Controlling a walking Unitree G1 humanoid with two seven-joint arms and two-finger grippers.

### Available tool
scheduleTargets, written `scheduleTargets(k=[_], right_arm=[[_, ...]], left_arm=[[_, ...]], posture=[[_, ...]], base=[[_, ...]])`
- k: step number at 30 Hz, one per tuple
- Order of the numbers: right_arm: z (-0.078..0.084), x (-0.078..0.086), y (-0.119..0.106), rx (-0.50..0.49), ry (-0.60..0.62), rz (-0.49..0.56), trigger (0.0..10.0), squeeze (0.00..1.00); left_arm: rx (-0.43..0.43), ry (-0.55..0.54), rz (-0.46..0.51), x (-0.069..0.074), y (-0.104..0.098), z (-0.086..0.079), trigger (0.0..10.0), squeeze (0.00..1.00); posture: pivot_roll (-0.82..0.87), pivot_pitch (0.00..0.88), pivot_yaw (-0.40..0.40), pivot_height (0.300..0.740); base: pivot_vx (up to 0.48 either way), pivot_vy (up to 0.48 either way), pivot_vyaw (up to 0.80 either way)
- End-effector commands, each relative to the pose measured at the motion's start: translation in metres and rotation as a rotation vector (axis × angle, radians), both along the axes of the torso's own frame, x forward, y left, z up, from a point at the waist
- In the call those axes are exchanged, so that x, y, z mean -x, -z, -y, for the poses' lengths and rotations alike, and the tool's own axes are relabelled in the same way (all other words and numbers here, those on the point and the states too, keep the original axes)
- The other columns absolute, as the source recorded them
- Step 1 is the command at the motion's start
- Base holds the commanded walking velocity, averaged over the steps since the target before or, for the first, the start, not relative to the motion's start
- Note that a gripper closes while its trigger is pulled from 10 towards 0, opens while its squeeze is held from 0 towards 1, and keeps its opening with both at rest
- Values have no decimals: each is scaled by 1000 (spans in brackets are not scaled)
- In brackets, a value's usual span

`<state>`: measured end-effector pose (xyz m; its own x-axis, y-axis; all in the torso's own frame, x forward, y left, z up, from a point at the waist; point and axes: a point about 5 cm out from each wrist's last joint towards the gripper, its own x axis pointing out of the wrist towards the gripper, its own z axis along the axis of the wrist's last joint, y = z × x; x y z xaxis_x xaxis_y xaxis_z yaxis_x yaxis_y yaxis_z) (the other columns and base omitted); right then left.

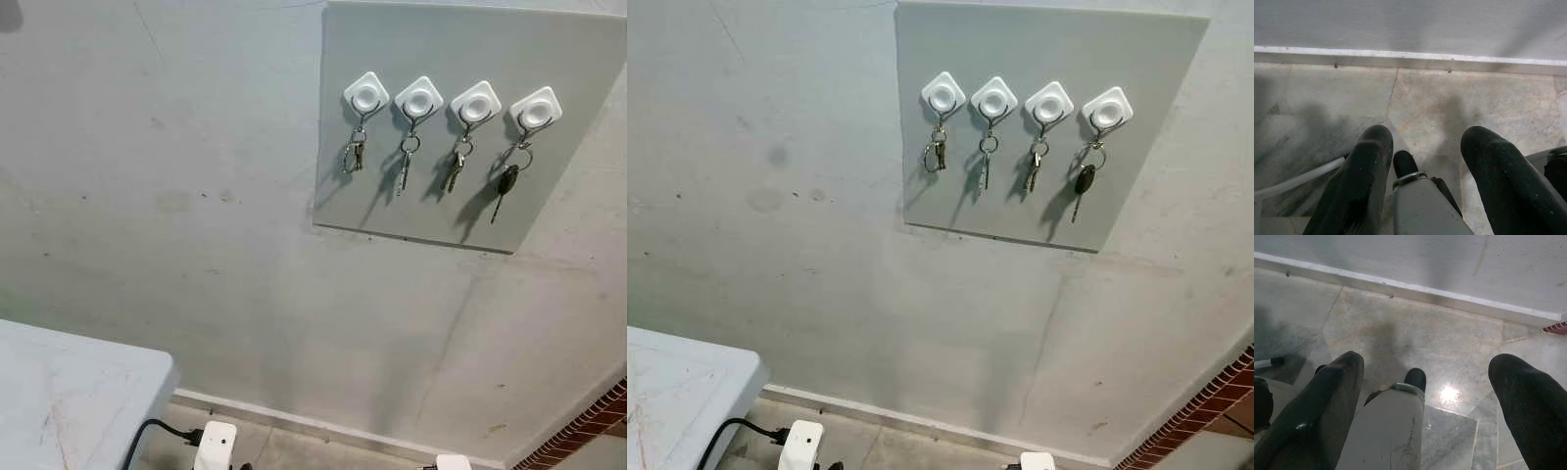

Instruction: Hang keys on a hook

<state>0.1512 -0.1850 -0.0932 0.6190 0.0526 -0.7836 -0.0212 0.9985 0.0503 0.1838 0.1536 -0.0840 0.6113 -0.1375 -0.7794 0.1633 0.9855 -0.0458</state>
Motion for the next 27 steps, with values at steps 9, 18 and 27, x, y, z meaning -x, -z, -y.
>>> scheduleTargets(k=[9, 18, 27], right_arm=[[0, 1, 1, -3, 9, -13, 10000, 0], [1, 1, 1, -1, 20, -19, 10000, 0], [1, 1, 1, -4, 28, -24, 10000, 0]], left_arm=[[-20, -1, -27, 6, 3, -5, 10000, 0], [-27, -1, -40, 8, 4, -7, 10000, 0], [-25, -1, -46, 9, 5, -7, 10000, 0]], posture=[[-6, 0, 5, 740], [-9, 0, 4, 740], [-10, 0, 4, 740]], base=[[0, 0, 0], [0, 0, 0], [0, -175, -545]])
